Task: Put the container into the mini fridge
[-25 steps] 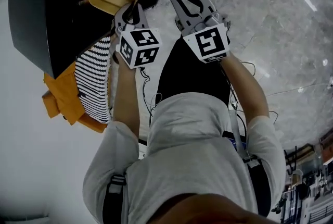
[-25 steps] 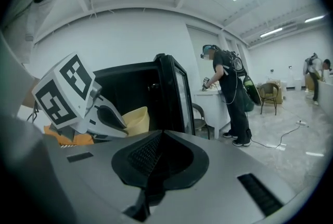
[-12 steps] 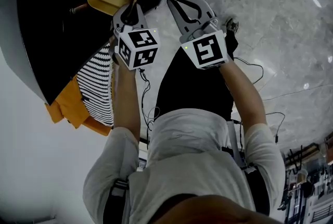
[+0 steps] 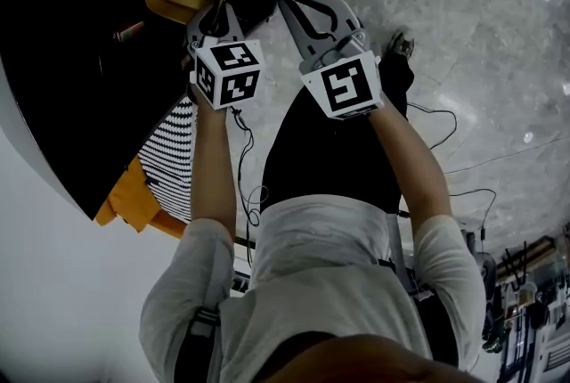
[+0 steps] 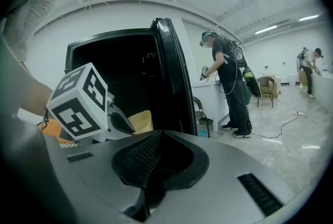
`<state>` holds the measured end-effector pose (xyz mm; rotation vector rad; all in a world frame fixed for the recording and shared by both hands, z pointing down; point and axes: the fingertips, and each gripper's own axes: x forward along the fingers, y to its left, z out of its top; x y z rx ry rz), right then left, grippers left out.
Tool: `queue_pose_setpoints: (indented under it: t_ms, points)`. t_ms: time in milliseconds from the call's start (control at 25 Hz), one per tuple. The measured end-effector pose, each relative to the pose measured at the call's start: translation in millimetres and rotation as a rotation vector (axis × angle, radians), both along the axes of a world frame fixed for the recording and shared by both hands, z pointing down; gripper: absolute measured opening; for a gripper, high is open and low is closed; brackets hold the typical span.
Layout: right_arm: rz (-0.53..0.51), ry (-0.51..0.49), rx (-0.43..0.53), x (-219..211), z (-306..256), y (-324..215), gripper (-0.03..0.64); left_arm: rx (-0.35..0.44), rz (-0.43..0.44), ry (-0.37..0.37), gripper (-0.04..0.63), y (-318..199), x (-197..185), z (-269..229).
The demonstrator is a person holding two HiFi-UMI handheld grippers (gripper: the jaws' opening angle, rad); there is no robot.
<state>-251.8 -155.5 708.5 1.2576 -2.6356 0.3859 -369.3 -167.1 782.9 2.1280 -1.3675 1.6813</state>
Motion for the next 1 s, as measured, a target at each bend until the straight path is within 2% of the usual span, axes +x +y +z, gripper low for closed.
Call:
queue_pose_setpoints:
  t_ms: [360, 1000]
  points:
    - [-0.014, -0.016, -0.029, -19, 19, -15, 0.039, -0.03, -0.021, -0.015, 0.031, -28, -18, 29]
    - [0.024, -0.038, -0.065, -18, 29, -30, 0.039, -0.051, -0.049, -0.031, 0.031, -65, -40, 54]
